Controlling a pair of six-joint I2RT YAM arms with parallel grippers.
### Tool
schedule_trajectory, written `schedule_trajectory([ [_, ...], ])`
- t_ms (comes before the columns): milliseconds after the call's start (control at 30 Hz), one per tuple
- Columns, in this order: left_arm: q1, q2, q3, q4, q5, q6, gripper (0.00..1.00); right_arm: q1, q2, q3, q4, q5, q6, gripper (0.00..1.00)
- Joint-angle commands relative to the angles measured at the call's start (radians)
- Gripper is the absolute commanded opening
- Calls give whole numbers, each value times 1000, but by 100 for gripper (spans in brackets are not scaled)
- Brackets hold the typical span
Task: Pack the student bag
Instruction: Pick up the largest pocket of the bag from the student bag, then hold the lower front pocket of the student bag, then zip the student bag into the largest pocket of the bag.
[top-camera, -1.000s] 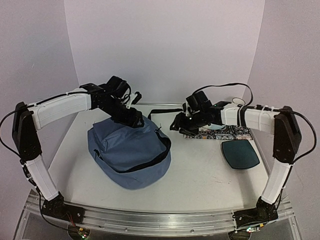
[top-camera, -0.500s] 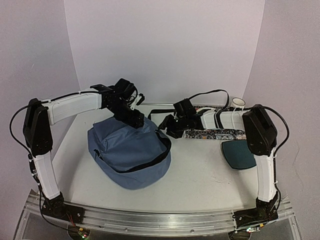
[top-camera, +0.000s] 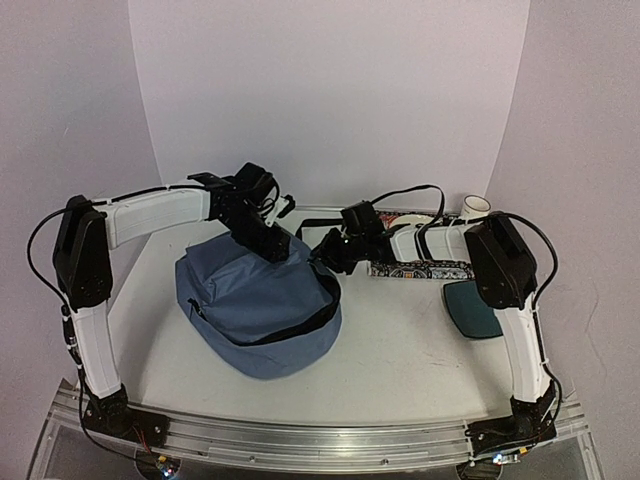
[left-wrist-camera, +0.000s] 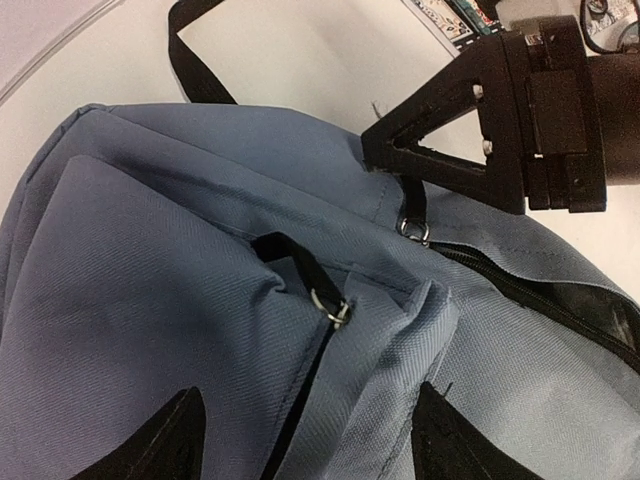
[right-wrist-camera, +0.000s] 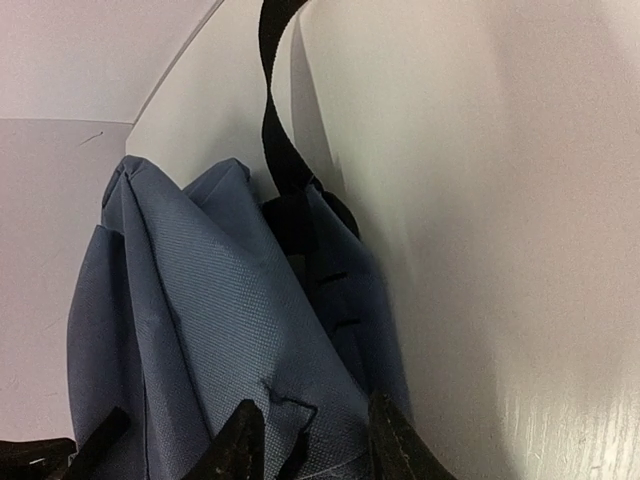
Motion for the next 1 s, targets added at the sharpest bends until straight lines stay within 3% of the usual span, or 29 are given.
schedule_trajectory([
  [0,4,23,45,-5,38,27,71,4,23,50,47,-35,10,33],
  [233,3,32,45,-20,30,28,65,6,16,54,79,-68,-4,26],
  [533,3,26,60,-28,43,25,26,4,10,66,86,-98,-32,18],
  [733,4,18,63,-29,33,24,14,6,-5,56,87,-117,-42,1],
  [967,4,18,51,-34,0,28,3,5,-124,-51,87,-119,-96,0],
])
